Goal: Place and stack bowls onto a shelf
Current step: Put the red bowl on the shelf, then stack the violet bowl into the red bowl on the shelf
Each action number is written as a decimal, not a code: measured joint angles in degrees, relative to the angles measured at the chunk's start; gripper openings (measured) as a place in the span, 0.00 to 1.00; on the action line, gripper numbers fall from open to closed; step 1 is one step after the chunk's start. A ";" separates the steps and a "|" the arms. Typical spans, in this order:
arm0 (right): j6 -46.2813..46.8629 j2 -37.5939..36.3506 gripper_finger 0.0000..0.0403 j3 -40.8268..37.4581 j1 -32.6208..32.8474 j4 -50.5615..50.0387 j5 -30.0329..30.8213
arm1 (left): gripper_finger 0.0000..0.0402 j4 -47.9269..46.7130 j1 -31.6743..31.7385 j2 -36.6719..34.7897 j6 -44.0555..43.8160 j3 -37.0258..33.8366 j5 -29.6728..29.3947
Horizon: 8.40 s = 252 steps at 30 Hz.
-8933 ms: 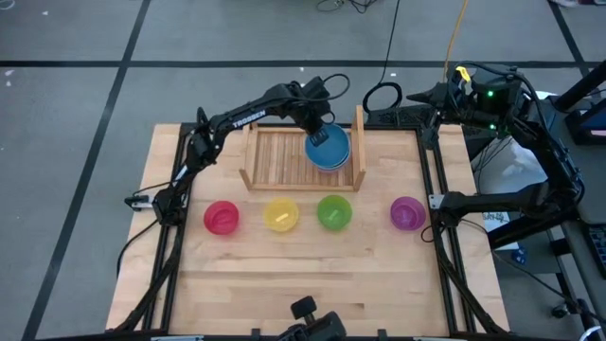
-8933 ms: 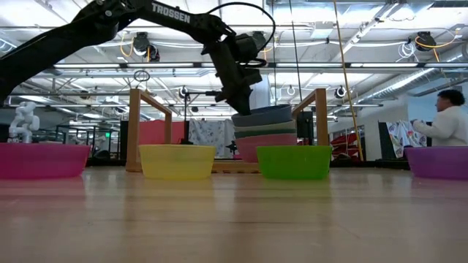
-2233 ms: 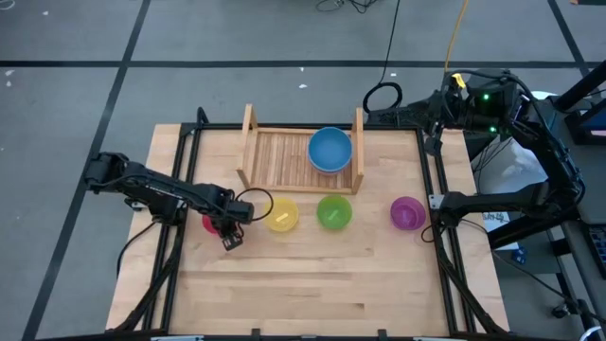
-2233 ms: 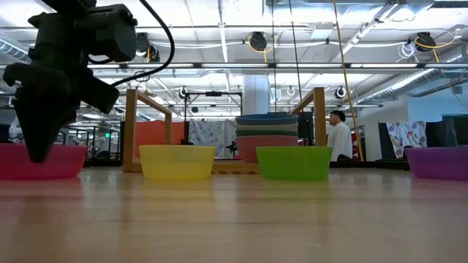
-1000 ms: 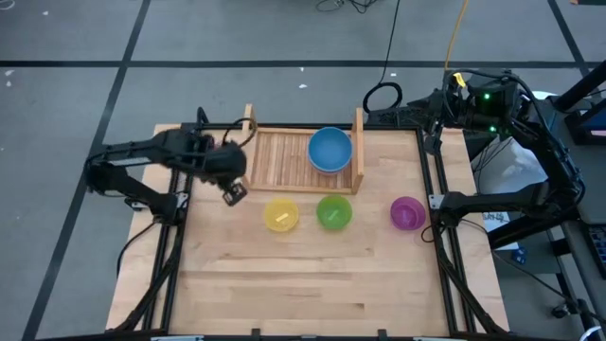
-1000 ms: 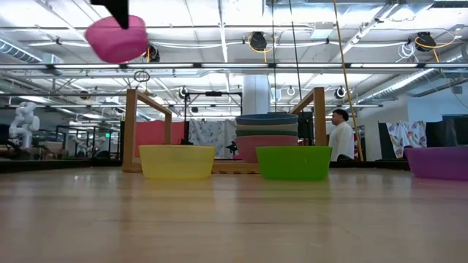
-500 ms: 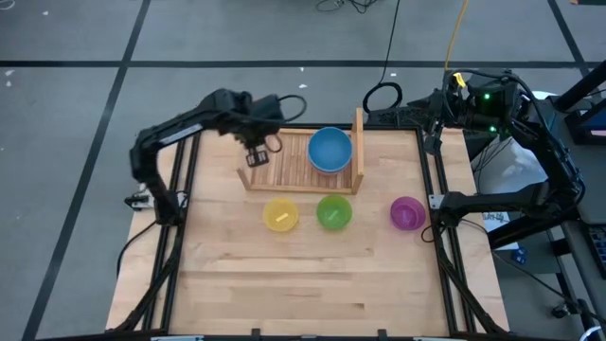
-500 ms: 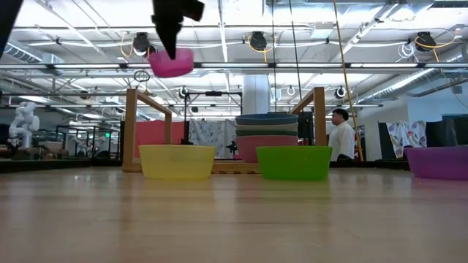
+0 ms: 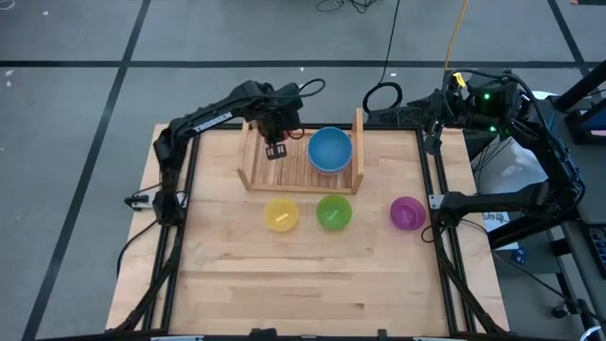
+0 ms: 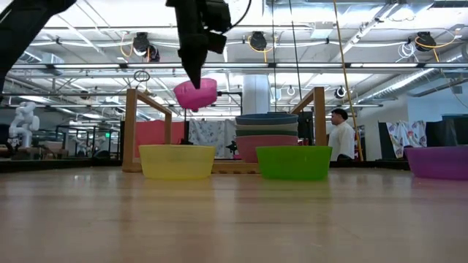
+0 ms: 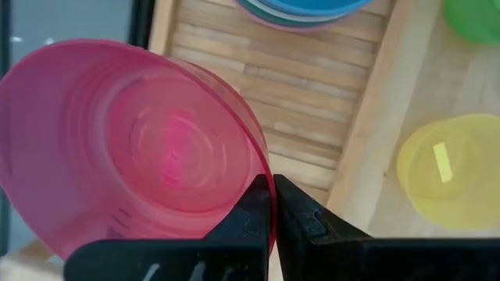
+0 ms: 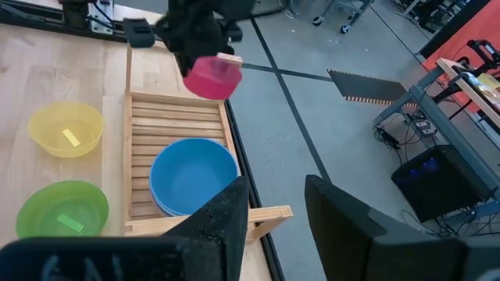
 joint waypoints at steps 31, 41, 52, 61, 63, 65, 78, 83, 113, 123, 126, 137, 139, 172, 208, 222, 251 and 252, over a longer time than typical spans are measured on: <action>0.00 0.00 0.30 0.00 -0.03 -0.50 0.02 | 0.01 12.23 2.04 7.90 -1.79 -11.62 7.67; -0.02 -0.01 0.30 0.00 -0.03 -0.46 0.01 | 0.01 19.66 2.17 7.94 -3.40 -20.72 8.19; -0.59 -0.01 0.30 0.00 -0.03 -0.42 0.02 | 0.10 20.81 2.17 7.90 -3.24 -22.23 9.40; -0.58 0.00 0.30 0.00 -0.03 -0.42 0.00 | 0.12 20.75 1.95 7.58 -1.84 -22.23 5.61; -0.55 0.00 0.30 0.00 -0.03 -0.42 0.00 | 0.12 19.90 1.95 7.35 -3.07 -21.44 5.38; -0.55 -0.01 0.30 0.00 -0.03 -0.41 0.00 | 0.12 18.41 1.95 6.59 -4.89 -20.20 5.35; -2.32 0.00 0.30 0.00 -0.03 -1.16 0.01 | 0.13 12.73 -1.42 -5.04 -9.22 -16.52 6.82; -2.14 0.44 0.30 0.00 -0.03 -3.52 0.15 | 0.13 11.32 -4.17 -13.56 -10.72 -16.52 6.84; 21.00 5.78 0.30 -17.54 13.11 -25.50 -6.10 | 0.13 0.88 -6.38 -31.16 -14.35 -16.51 6.29; 20.90 5.77 0.30 -37.71 13.08 -17.42 -5.82 | 0.13 0.87 -6.22 -31.20 -11.34 -16.50 6.29; 20.08 5.77 0.30 -42.68 13.08 -14.09 -5.79 | 0.13 0.82 -6.20 -31.20 -11.32 -16.50 6.29; 14.30 5.75 0.30 -53.77 9.95 -1.81 -5.97 | 0.13 0.77 -6.21 -31.20 -12.29 -16.50 6.28; 13.23 5.75 0.30 -54.80 8.71 -0.90 -5.99 | 0.13 0.77 -6.20 -31.20 -12.72 -16.51 6.29; 0.92 5.84 0.30 -63.10 -4.90 3.98 -5.96 | 0.13 0.73 -6.20 -31.20 -14.58 -16.50 6.57; 1.97 6.60 0.00 -60.25 -6.15 3.79 -4.24 | 0.13 0.28 -6.22 -31.20 -14.80 -16.50 6.55; 8.10 6.59 0.00 -27.82 -5.04 -16.07 3.71 | 0.13 -3.76 -6.20 -31.20 -14.28 -16.50 6.51; 5.21 42.36 0.00 25.13 6.15 -10.78 4.42 | 0.13 -6.38 -6.20 -31.26 -13.95 -16.50 6.39; 4.81 43.50 0.00 26.27 6.15 -10.39 3.30 | 0.13 -6.39 -6.20 -31.26 -13.93 -16.50 6.38</action>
